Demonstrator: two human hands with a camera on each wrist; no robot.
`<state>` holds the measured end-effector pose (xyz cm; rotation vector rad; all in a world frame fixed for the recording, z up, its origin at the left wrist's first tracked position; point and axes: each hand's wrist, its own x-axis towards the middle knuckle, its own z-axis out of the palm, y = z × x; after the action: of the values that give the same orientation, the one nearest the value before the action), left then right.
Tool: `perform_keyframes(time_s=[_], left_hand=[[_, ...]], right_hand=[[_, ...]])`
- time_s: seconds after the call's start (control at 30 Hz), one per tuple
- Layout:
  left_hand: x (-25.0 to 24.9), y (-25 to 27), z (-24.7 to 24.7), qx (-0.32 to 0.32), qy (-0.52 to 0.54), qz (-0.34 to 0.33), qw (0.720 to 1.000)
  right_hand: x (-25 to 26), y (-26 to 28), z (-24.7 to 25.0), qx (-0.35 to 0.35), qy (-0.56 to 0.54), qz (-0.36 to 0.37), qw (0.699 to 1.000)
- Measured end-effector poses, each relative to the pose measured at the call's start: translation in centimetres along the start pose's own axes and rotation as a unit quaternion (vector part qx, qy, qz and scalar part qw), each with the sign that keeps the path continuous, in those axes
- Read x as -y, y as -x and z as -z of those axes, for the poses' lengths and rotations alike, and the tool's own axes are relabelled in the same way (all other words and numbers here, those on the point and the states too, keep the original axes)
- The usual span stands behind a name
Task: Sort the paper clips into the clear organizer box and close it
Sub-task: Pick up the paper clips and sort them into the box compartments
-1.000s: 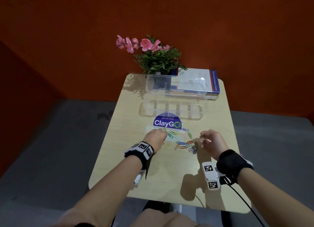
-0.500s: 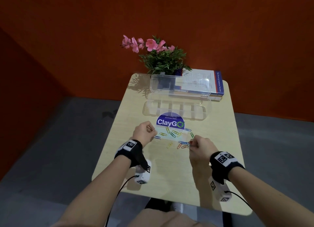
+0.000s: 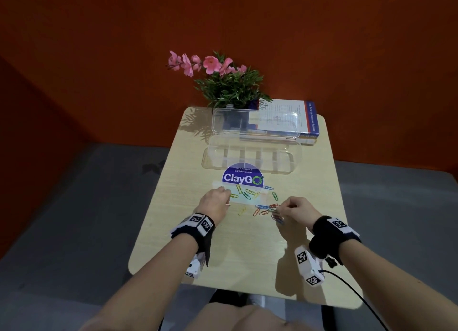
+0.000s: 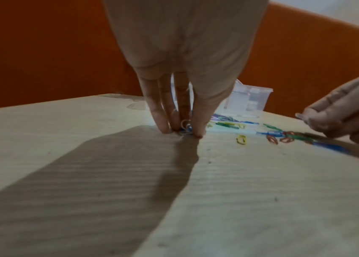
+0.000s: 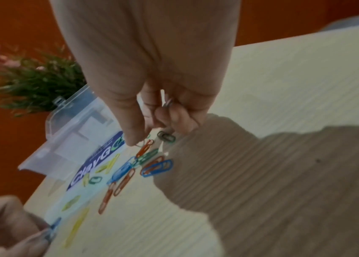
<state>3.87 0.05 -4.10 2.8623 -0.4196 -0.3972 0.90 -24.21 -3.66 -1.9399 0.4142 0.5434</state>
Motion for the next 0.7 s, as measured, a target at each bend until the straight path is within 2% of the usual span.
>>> perform_keyframes(time_s=[0.17, 0.3, 0.4, 0.47, 0.53, 0.6, 0.7], left_hand=[[0.0, 0.1, 0.3, 0.015, -0.025, -0.030, 0.999], [0.3, 0.1, 0.9, 0.011, 0.014, -0.036, 0.999], [1.1, 0.0, 0.8, -0.011, 0.117, 0.028, 0.993], [1.7, -0.1, 0.6, -0.040, 0.212, 0.113, 0.970], [2.0, 0.0, 0.5, -0.070, 0.276, 0.164, 0.945], [1.7, 0.1, 0.6, -0.064, 0.277, 0.161, 0.945], [0.7, 0.6, 0.6, -0.012, 0.217, 0.118, 0.969]], right_hand=[[0.4, 0.5, 0.2, 0.000, -0.095, -0.038, 0.995], [0.7, 0.8, 0.1, 0.006, -0.144, -0.056, 0.988], [1.0, 0.9, -0.1, 0.005, -0.159, -0.056, 0.986], [1.0, 1.0, -0.1, 0.003, -0.174, -0.054, 0.983], [0.9, 0.9, -0.1, 0.000, -0.197, -0.054, 0.979], [0.8, 0.9, -0.2, 0.001, -0.217, -0.056, 0.975], [1.0, 0.9, -0.5, 0.015, -0.219, -0.060, 0.974]])
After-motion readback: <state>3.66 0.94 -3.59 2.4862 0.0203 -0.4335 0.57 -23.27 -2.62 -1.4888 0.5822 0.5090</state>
